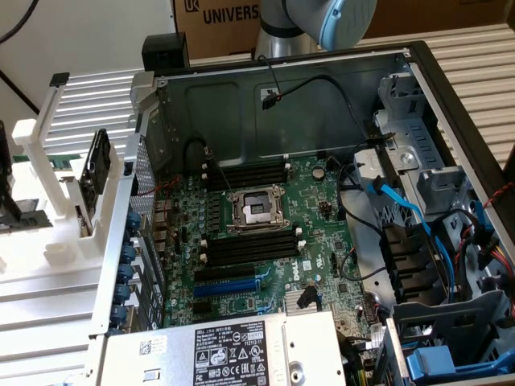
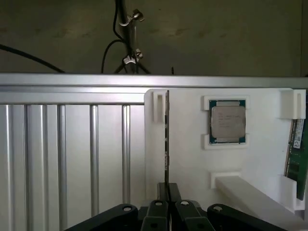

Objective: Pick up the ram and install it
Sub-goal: 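Pick up the ram and move it above insertion slot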

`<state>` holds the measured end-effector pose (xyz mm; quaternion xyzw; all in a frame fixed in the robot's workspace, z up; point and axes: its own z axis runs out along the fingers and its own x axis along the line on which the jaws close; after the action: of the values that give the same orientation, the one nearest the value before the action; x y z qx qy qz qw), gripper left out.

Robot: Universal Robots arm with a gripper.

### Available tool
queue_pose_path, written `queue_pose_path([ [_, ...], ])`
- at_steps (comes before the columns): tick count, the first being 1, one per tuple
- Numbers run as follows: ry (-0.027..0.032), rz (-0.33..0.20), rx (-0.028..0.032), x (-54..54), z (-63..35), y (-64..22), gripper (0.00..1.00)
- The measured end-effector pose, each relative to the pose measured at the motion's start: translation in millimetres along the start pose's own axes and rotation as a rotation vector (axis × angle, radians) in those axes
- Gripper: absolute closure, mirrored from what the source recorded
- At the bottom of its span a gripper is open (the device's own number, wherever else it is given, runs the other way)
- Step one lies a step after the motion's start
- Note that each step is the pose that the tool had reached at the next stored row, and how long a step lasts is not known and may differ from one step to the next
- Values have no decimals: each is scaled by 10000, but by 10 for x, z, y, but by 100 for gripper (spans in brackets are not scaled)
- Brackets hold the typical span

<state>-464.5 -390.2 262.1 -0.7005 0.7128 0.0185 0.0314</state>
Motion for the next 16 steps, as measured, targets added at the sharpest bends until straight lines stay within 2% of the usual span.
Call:
queue_pose_path([
  [9, 2, 105, 9, -30, -417, -4, 88],
  [10, 2, 130, 12, -39, -509, -5, 88],
  [11, 4, 143, 11, -43, -555, -6, 88],
  [16, 34, 251, 21, -58, -765, -10, 88],
])
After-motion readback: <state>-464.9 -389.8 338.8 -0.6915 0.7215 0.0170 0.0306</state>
